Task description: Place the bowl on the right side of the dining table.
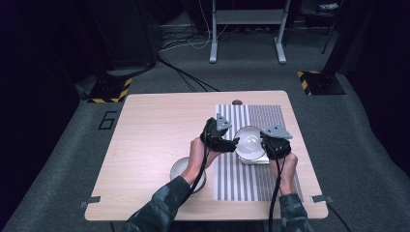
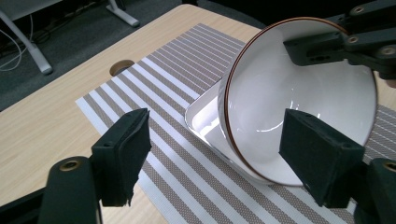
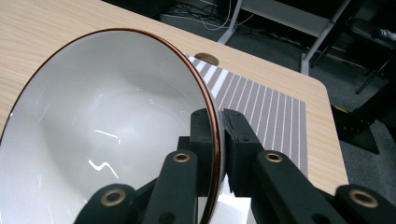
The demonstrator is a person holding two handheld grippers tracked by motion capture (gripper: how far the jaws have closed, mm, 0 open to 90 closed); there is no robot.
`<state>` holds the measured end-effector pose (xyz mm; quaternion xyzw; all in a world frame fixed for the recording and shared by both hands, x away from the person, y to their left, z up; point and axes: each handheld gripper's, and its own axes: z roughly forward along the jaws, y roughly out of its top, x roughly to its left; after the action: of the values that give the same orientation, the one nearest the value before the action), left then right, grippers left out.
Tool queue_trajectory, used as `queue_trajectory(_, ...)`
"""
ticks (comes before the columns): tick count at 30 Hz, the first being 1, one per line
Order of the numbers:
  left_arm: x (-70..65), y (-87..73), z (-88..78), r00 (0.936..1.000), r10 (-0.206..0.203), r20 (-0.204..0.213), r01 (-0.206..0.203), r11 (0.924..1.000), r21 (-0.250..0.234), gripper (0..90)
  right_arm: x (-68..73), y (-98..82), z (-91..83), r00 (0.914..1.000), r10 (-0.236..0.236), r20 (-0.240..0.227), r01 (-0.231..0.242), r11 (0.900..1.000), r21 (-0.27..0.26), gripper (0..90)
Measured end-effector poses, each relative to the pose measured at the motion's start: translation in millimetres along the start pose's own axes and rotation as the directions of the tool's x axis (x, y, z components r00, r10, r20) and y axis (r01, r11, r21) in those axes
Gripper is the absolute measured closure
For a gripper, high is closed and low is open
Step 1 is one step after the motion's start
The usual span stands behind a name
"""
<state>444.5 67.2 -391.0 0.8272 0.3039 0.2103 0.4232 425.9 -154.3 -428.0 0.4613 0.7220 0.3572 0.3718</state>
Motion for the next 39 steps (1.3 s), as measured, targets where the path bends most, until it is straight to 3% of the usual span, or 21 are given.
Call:
queue_trajectory(12,14.6,-23.4,-38.2,0.9998,-0.021,0.001,0.021,0.9995,-0.025,14.7,-12.2,-6.8,6.3,0.9994,0.030,0.019,-0.030,0.999,0.040,83.1)
queue_trajectory(25,32.9,-60.9,-89.4,0.9980,-0.047,-0.042,0.044,0.9973,-0.059,12.0,-24.3,-15.9,15.2,0.9977,0.061,0.031,-0.063,0.994,0.087,83.0)
queue_trajectory(27,38.8,-74.6,-103.7,0.9958,-0.057,-0.072,0.052,0.9962,-0.070,11.6,-26.5,-18.5,17.3,0.9971,0.070,0.031,-0.072,0.993,0.096,83.1)
queue_trajectory(34,54.1,-100.9,-129.8,0.9872,-0.090,-0.131,0.081,0.9944,-0.067,10.5,-28.6,-20.8,21.2,0.9961,0.085,0.026,-0.087,0.990,0.111,83.0)
queue_trajectory(37,63.5,-115.0,-139.7,0.9808,-0.118,-0.156,0.108,0.9918,-0.067,9.7,-29.6,-21.9,23.1,0.9957,0.090,0.023,-0.092,0.988,0.122,83.0)
queue_trajectory(39,71.9,-130.2,-147.2,0.9722,-0.148,-0.182,0.138,0.9884,-0.063,9.6,-30.7,-22.6,23.8,0.9954,0.094,0.020,-0.096,0.987,0.128,83.0)
